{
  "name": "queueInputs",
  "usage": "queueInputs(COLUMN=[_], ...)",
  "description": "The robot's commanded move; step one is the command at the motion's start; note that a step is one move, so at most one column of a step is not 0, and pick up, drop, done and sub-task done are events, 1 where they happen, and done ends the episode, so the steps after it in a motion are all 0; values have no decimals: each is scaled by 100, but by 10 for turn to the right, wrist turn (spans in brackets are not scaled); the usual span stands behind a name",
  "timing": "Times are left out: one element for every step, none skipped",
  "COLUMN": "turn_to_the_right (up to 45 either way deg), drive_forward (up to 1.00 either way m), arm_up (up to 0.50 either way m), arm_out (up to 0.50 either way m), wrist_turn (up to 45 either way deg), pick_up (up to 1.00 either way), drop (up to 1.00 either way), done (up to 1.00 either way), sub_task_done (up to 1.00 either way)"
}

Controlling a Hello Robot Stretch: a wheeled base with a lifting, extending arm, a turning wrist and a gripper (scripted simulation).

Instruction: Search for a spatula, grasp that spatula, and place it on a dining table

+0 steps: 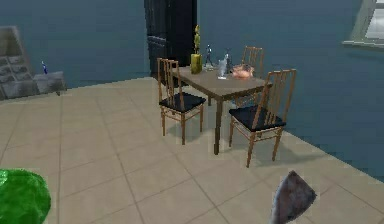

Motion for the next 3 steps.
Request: queueInputs(turn_to_the_right=[0,0,-450], drive_forward=[100,45,0], arm_up=[0,0,0], arm_out=[0,0,0], wrist_turn=[0,0,0], pick_up=[0,0,0], drop=[0,0,0], done=[0,0,0], sub_task_done=[0,0,0])
